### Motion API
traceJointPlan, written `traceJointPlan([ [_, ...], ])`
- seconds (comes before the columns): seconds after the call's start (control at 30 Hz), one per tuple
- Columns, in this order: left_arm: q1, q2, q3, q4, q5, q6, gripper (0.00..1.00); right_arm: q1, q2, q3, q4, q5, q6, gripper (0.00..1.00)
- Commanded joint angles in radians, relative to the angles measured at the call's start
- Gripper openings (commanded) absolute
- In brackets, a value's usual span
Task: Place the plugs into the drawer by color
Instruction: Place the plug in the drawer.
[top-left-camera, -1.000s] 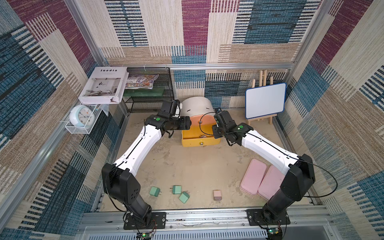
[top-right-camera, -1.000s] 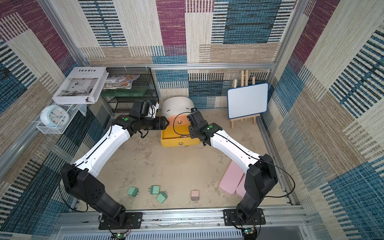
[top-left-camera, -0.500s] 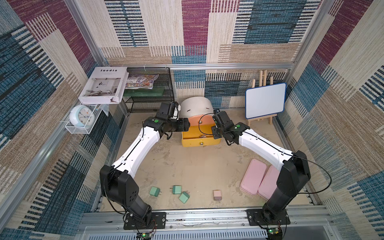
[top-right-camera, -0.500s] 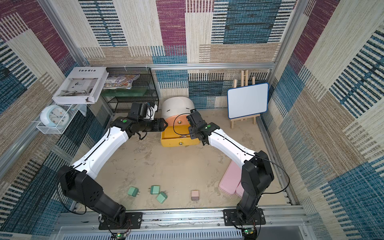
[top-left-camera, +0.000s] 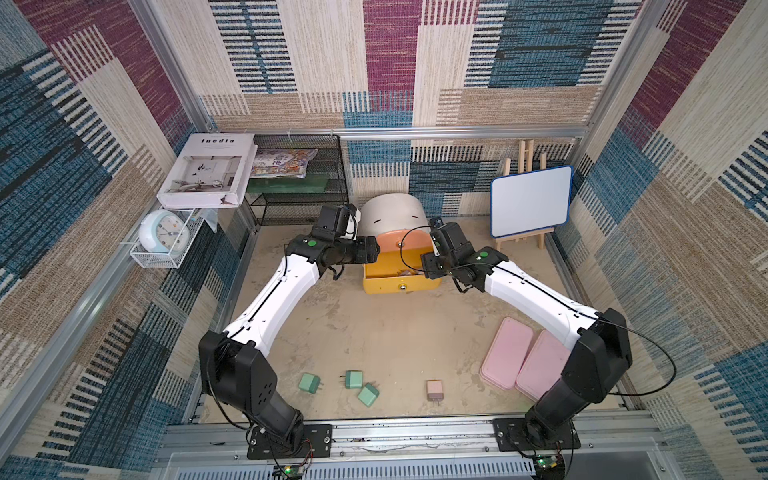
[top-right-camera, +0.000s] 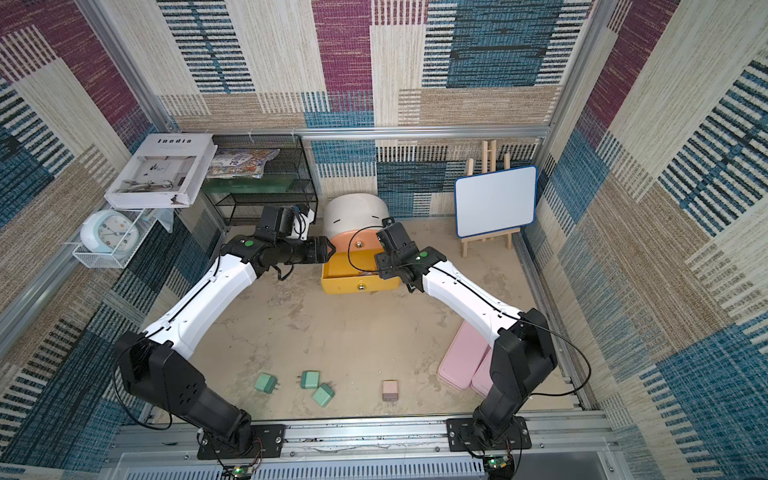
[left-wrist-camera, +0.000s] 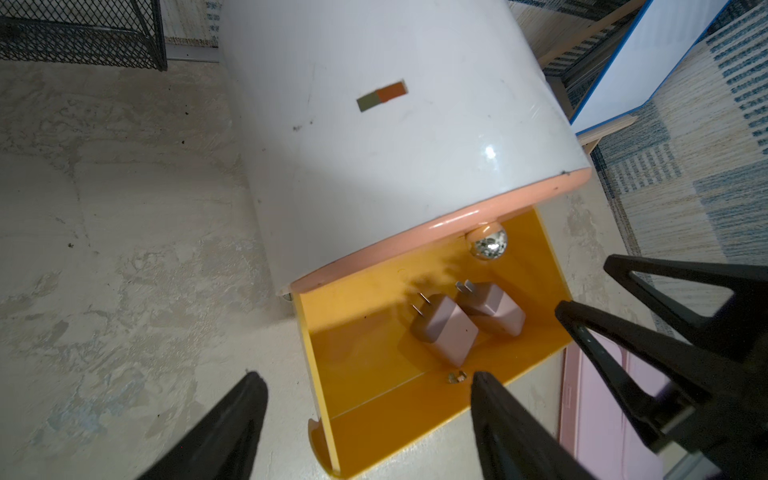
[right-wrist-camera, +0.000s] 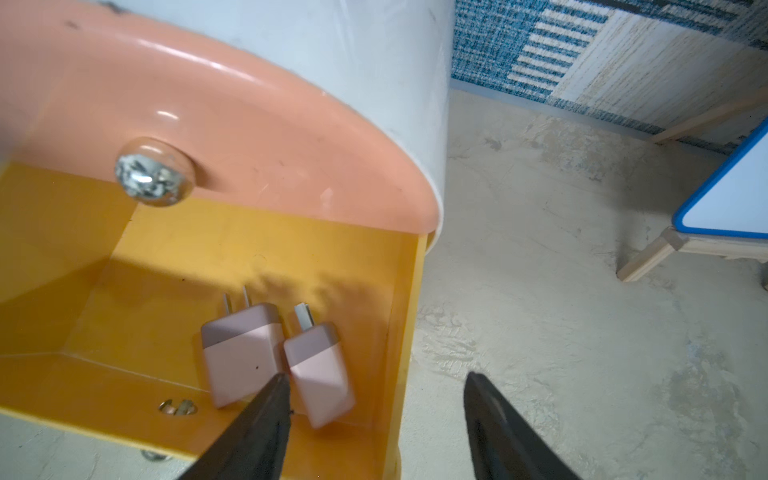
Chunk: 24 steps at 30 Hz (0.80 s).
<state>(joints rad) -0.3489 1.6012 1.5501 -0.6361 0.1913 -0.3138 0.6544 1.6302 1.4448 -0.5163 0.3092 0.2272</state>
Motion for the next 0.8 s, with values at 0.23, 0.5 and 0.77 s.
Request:
traceJointPlan([
  [0.23, 0.004, -0.017, -0.016, 0.02, 0.015, -0.005, 0.81, 0.027, -0.245, -0.248, 0.016, -0.207, 0.129, 0.7],
  [0.5, 0.005, -0.006, -0.007, 0.017, 0.021, -0.005, 0.81, 0.267, -0.386, -0.527, 0.003, -0.16, 0.405, 0.68],
  [0.77, 0.005, -0.014, -0.021, 0.026, 0.038, -0.015, 0.81, 0.481, -0.328, -0.662, 0.032, -0.136, 0.676, 0.7],
])
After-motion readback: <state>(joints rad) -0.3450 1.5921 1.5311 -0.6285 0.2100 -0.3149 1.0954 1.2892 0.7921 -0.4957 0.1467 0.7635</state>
